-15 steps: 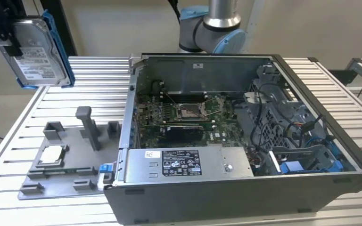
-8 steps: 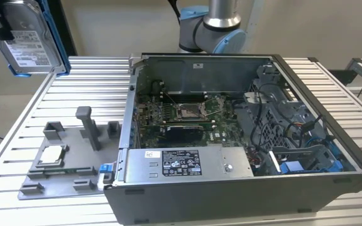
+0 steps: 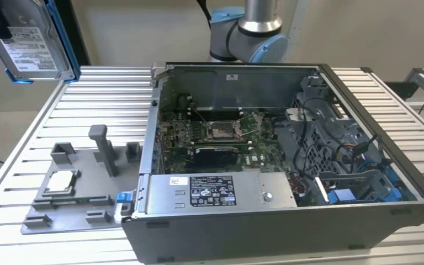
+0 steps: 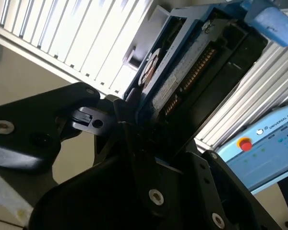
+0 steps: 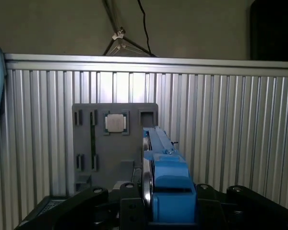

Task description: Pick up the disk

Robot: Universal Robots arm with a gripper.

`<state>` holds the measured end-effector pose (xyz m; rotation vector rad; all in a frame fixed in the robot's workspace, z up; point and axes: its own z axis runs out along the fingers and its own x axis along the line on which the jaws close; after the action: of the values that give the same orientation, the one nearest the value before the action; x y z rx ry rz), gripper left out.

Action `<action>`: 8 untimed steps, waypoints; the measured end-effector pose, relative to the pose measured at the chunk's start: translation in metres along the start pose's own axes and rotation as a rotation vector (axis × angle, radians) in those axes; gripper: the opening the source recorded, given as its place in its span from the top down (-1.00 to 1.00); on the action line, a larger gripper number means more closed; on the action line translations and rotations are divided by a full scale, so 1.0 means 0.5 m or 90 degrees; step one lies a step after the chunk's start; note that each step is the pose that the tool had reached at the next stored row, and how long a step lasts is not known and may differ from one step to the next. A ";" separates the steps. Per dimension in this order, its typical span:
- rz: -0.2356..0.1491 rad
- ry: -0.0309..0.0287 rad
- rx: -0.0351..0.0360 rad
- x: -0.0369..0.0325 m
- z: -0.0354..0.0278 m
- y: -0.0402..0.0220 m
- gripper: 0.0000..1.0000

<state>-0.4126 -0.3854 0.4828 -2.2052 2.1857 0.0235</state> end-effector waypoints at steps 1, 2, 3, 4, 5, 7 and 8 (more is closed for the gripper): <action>0.000 0.0000 -0.0001 0.000 0.000 -0.004 1.00; 0.000 0.0000 0.0000 0.000 0.000 -0.009 1.00; 0.000 -0.0001 0.0001 0.000 0.000 -0.016 1.00; 0.000 0.0000 0.0001 0.000 0.000 -0.023 1.00; 0.000 -0.0001 0.0000 0.000 0.001 -0.031 1.00; 0.000 0.0000 -0.0002 0.000 0.001 -0.050 1.00; 0.000 0.0000 -0.0004 0.001 0.001 -0.059 1.00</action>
<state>-0.3831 -0.3854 0.4827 -2.2055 2.1862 0.0242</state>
